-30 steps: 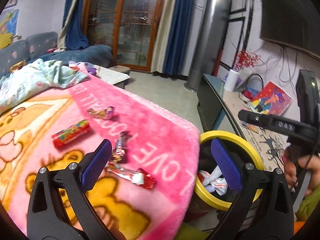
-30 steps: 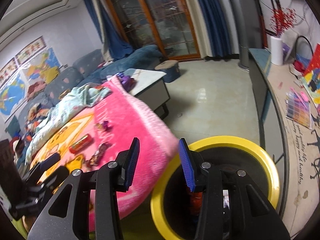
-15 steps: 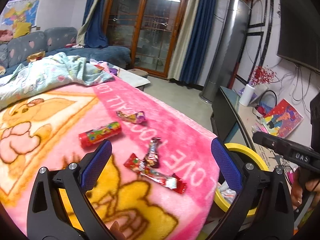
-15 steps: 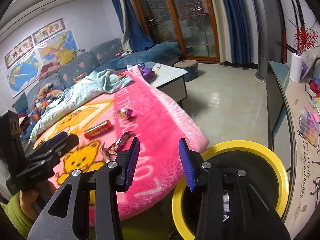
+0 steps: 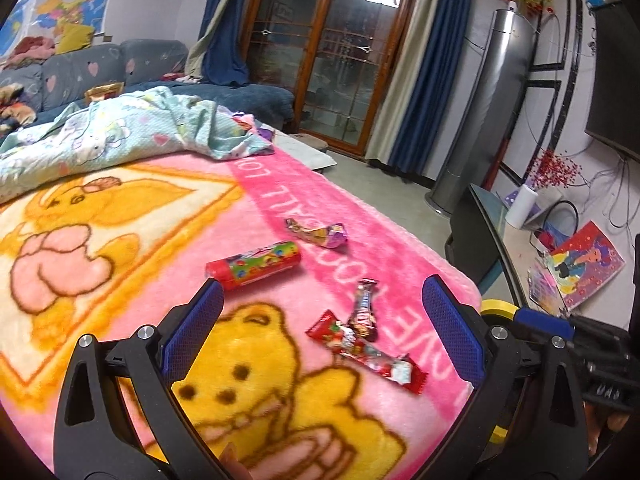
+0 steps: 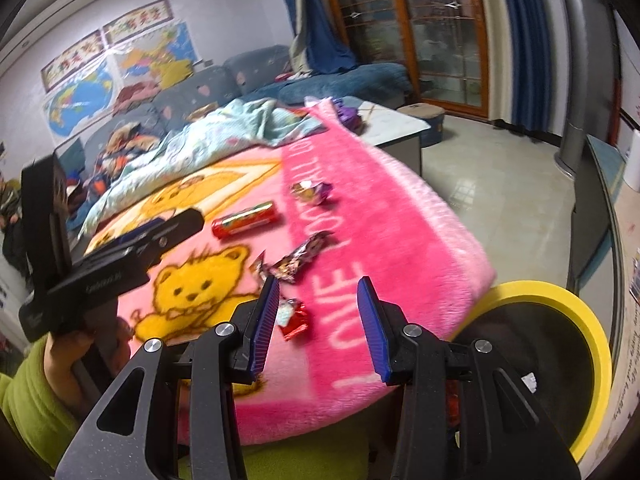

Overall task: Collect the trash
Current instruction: 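Move both open grippers back over the candy trash on the blanket, then grasp the red-green candy tube with the left gripper while the right grasps the red-white ice-pop wrapper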

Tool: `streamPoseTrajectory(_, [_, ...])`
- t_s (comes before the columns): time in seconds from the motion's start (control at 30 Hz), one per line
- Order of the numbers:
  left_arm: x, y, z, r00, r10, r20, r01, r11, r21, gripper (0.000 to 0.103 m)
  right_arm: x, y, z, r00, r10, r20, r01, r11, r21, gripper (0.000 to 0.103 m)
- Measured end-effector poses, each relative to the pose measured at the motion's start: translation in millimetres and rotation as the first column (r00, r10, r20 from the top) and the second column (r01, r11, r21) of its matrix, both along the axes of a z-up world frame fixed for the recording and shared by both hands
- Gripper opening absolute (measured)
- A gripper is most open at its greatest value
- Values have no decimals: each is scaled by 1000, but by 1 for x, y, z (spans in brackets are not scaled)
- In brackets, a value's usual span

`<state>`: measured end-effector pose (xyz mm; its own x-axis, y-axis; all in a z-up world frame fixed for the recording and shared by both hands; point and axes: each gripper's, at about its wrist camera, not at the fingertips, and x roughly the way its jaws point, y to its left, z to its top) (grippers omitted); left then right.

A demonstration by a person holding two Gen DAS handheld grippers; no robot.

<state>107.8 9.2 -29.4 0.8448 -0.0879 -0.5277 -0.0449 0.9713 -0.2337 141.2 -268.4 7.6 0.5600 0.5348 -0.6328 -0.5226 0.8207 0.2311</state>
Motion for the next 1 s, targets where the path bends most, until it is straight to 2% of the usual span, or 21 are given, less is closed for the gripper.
streamPoseTrajectory(0.3, [7,30,-7,998,60,-23,-61,998,-11,91,0,27,-15,997,76,-18,-77,996,-52,39])
streamPoseTrajectory(0.63, [33,58,-18,993,58,-101,-56,998,32,91,10,60,-35,990,139,-34,-142,981,-128,39])
streamPoseTrajectory(0.77, [47,59,-24,989,33,-142,-26,998,50,91,17,72,-47,987,154,-47,-160,973,-166,39])
streamPoseTrajectory(1.0, [81,47,-37,969,-49,-244,88,985,151,91,25,87,-67,981,181,-76,-193,959,-209,39])
